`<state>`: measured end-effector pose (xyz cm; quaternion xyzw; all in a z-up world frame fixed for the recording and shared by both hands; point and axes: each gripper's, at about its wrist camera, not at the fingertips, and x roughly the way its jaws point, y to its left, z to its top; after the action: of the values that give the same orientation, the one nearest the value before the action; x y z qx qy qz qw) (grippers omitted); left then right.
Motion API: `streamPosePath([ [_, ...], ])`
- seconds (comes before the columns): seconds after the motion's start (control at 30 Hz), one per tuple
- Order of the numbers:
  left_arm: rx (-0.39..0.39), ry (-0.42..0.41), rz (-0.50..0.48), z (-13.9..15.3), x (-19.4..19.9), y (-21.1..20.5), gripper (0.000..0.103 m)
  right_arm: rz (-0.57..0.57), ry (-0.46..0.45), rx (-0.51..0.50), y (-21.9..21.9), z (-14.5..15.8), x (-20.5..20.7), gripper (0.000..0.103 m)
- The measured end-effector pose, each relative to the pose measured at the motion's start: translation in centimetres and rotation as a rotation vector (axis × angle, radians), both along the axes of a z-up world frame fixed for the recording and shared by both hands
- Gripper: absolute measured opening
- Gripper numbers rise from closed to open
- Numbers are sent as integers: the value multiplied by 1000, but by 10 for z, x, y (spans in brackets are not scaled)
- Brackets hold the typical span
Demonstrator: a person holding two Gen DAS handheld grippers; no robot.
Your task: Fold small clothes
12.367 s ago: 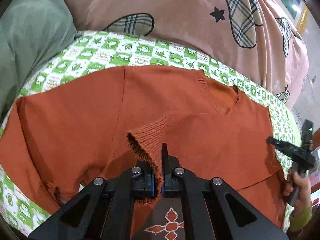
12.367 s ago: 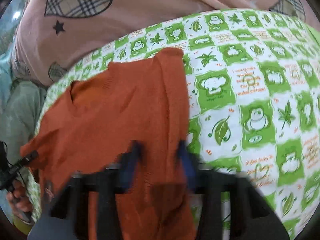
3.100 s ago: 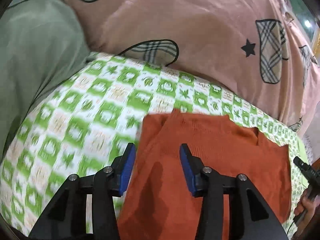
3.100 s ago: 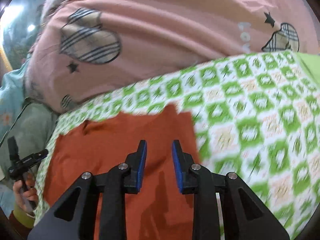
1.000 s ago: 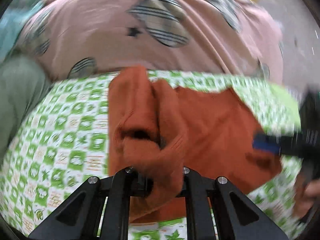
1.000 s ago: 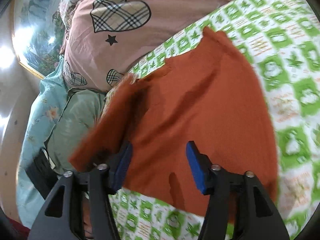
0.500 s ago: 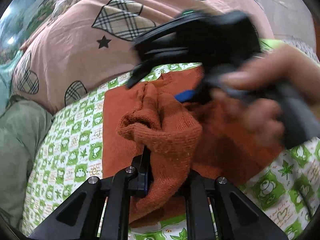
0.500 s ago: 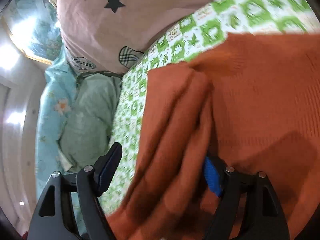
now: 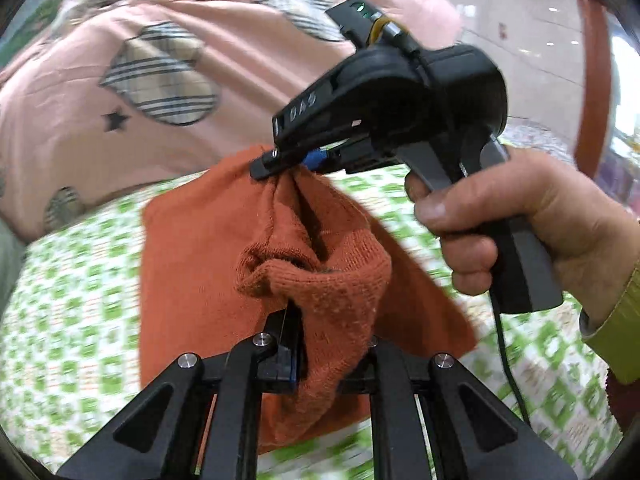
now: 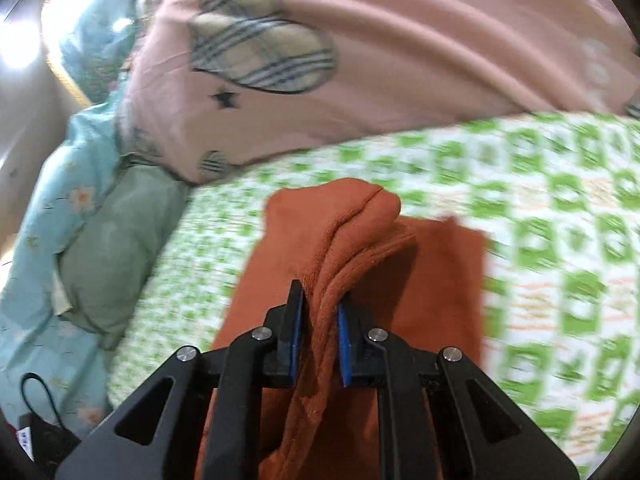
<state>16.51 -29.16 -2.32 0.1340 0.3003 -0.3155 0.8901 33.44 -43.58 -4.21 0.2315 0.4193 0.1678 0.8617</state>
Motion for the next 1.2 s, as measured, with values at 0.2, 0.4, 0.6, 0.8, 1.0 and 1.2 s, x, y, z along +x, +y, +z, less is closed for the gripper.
streamPosePath([
  [0.2, 62, 69, -47, -30, 3, -40, 10, -48, 59, -34, -22, -35, -6, 15],
  [0.4, 39, 142, -69, -36, 9, -46, 11, -83, 78, -93, -28, -39, -12, 15],
  [0.6, 12, 225, -86, -38, 16, -20, 42, -185, 56, -113, -36, -30, -34, 25],
  [0.8, -82, 257, -4, -15, 22, 52, 75, -206, 13, -77, -30, -13, -59, 96],
  [1.0, -127, 343, 188, -25, 80, 120, 86, -120, 80, -92, -8, -34, -48, 96],
  [1.2, -261, 578, 209, -68, 140, 143, 86, -126, 163, 67, -23, -66, -37, 75],
])
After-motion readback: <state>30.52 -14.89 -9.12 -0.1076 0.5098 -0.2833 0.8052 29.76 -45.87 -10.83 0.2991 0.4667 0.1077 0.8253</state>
